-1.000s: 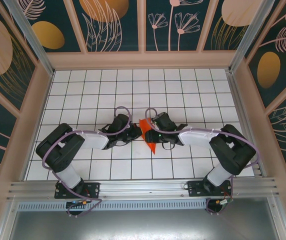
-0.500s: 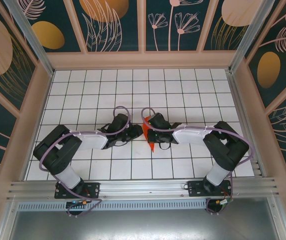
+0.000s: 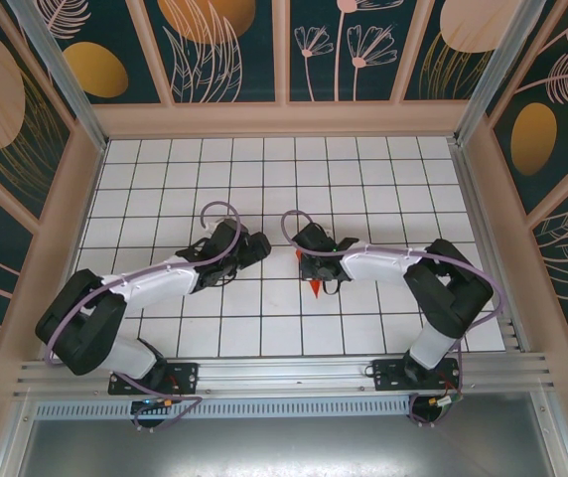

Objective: Fold a paper plane with a square sheet of paper (pick it up from the middle)
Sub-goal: Move the paper plane to the top-center of the table.

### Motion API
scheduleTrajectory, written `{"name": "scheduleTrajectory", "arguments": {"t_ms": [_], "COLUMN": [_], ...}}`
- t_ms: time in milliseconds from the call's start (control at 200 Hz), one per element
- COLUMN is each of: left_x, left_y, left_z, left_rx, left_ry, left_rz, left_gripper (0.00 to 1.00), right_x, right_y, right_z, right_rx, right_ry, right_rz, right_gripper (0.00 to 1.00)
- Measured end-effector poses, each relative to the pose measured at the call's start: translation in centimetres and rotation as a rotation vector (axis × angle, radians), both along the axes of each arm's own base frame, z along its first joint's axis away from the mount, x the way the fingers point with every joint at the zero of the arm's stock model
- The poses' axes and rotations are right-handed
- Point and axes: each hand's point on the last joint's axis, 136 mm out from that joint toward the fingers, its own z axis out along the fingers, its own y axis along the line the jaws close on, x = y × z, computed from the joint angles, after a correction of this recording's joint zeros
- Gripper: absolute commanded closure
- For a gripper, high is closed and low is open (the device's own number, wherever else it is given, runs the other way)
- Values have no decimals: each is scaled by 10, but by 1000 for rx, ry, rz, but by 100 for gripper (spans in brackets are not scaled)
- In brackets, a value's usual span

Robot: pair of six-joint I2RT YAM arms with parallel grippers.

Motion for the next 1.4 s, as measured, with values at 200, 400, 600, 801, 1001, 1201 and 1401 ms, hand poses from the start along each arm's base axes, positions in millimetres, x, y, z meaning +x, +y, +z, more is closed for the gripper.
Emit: {"name": "scheduleTrajectory", "arguments": {"t_ms": [200,400,600,801,1001,1201,1401], "left_x": [-2,-8,-10,-11,-15,-15,-16], "left_y": [15,25,37,52,59,61,63], "left_z": [8,2,-2,1,0,-1,-3], "left_rx": [37,67,83,88,93,101,106], "left_ry": [-26,-21,-13,-32,-34,-33,-27], "left_rz": [38,55,78,116,126,124,124], "left_gripper": [2,1,1,1,1,1,2], "right_x": [2,6,28,103,168,192,192], "right_y": [3,6,11,16,21,30,32], "right_z": [-4,-4,7,33,35,25,13], "right_rx": [-5,-2,1,60,67,69,62], "right_ry": [5,1,-22,-112,-162,-158,-122], "right_rz": [-1,-6,-10,-43,-48,-31,-25], "right_gripper": [88,92,93,94,94,91,90]}}
